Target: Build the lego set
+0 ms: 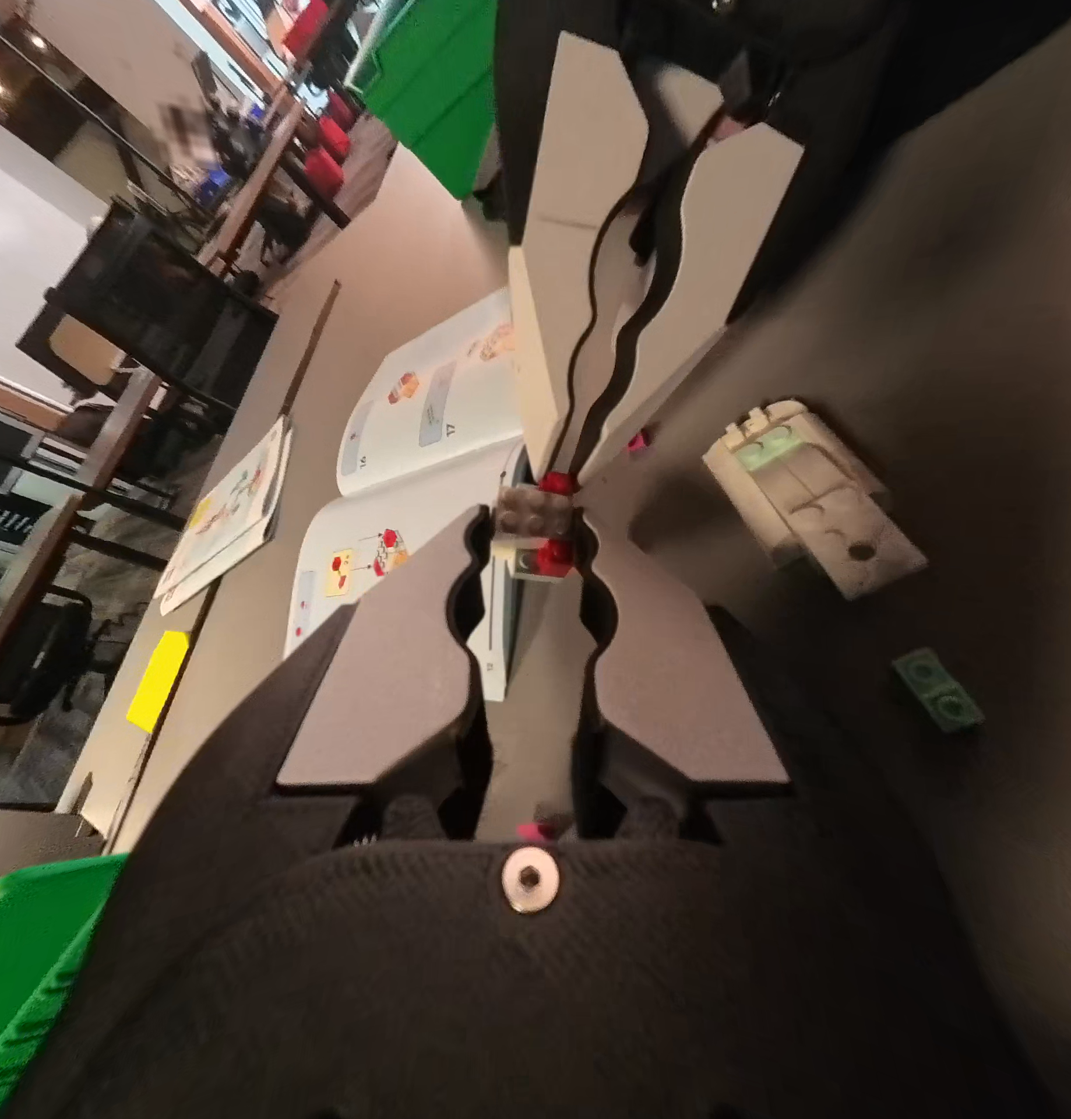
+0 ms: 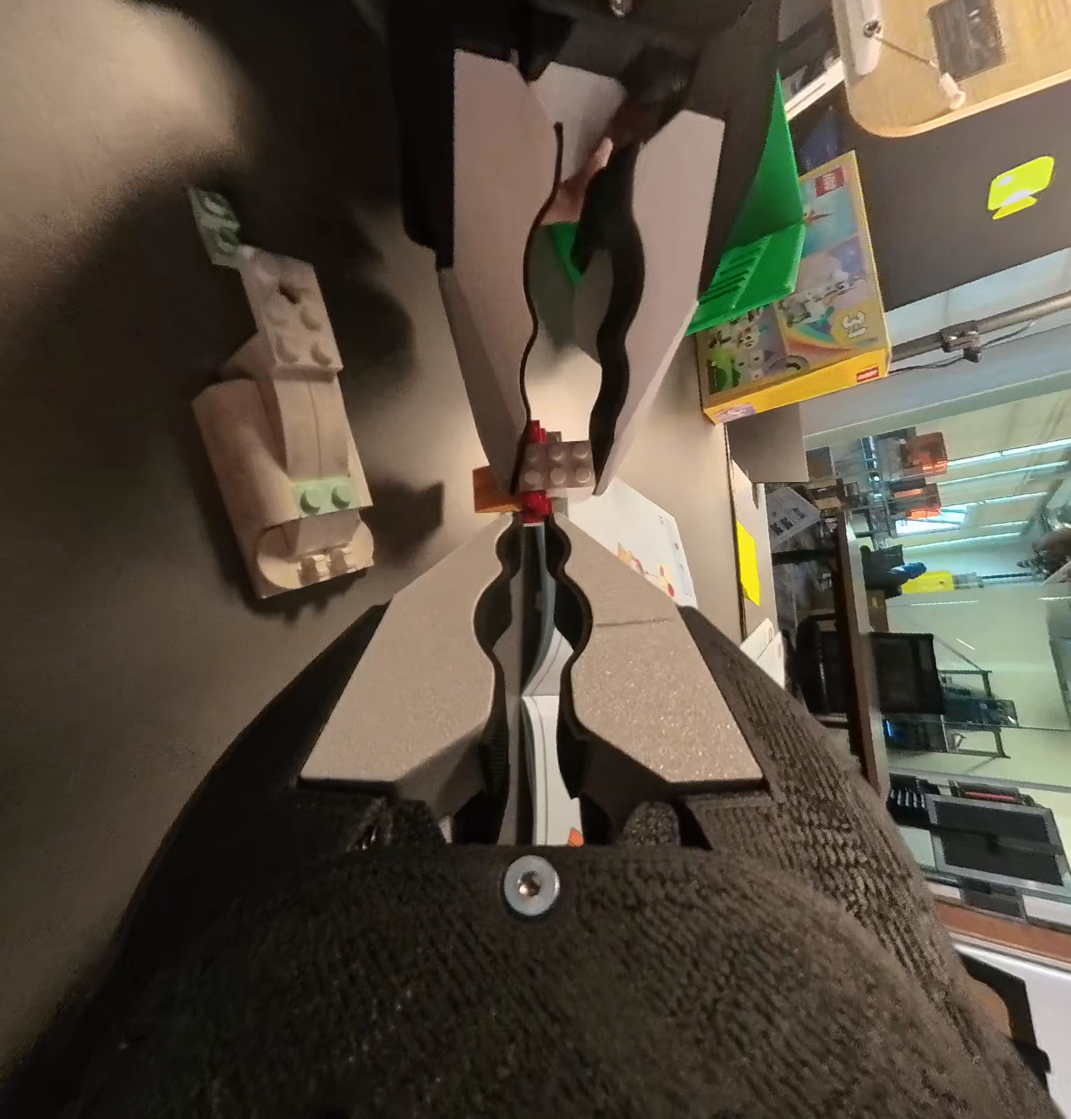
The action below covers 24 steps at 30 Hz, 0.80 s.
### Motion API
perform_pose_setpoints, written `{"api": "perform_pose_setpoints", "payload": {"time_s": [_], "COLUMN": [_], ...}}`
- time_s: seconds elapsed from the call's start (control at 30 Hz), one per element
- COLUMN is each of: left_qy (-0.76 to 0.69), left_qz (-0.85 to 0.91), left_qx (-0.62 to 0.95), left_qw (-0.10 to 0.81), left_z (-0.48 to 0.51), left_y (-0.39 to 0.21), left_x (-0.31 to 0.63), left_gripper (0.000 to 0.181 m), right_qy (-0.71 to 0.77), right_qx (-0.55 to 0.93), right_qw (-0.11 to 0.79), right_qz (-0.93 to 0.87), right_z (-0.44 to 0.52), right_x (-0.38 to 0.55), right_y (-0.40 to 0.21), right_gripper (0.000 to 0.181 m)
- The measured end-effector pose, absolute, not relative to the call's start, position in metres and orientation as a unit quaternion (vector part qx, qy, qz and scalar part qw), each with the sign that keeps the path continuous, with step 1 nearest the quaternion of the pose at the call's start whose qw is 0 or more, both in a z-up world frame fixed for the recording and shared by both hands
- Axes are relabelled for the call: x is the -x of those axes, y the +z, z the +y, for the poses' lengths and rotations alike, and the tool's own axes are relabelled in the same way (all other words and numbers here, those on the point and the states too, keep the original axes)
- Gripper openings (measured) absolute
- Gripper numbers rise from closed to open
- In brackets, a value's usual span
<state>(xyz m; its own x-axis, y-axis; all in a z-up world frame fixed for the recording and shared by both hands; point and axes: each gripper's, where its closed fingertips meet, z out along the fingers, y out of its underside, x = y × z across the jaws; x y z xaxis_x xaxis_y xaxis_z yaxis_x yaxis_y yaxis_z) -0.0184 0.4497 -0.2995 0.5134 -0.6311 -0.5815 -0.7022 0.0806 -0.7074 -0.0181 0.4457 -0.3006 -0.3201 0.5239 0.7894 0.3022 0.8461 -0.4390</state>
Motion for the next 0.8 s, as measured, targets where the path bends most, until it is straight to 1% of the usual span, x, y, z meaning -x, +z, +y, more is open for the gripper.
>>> {"api": "perform_pose_setpoints", "payload": {"time_s": [0.07, 0.37, 0.43, 0.53, 0.63, 0.8], "left_qy": [0.028, -0.007, -0.01, -0.022, -0.026, -0.044], "left_qz": [0.497, 0.49, 0.493, 0.497, 0.508, 0.522], "left_qx": [0.677, 0.69, 0.69, 0.688, 0.685, 0.675], "left_qw": [0.542, 0.532, 0.529, 0.528, 0.521, 0.519], "left_z": [0.449, 0.447, 0.446, 0.443, 0.44, 0.435], "left_y": [-0.301, -0.303, -0.305, -0.305, -0.308, -0.309], "left_x": [0.018, 0.018, 0.017, 0.014, 0.012, 0.006], "left_gripper": [0.026, 0.026, 0.026, 0.025, 0.026, 0.026], "right_qy": [0.115, 0.123, 0.129, 0.139, 0.147, 0.276], "right_qx": [0.259, 0.254, 0.251, 0.243, 0.247, 0.324], "right_qw": [0.519, 0.517, 0.511, 0.51, 0.497, 0.417], "right_qz": [-0.806, -0.808, -0.812, -0.813, -0.819, -0.804], "right_z": [0.445, 0.442, 0.439, 0.434, 0.432, 0.425], "right_x": [0.018, 0.018, 0.017, 0.016, 0.015, 0.008], "right_y": [-0.302, -0.303, -0.304, -0.304, -0.306, -0.304], "right_gripper": [0.006, 0.021, 0.02, 0.009, 0.008, 0.007]}}
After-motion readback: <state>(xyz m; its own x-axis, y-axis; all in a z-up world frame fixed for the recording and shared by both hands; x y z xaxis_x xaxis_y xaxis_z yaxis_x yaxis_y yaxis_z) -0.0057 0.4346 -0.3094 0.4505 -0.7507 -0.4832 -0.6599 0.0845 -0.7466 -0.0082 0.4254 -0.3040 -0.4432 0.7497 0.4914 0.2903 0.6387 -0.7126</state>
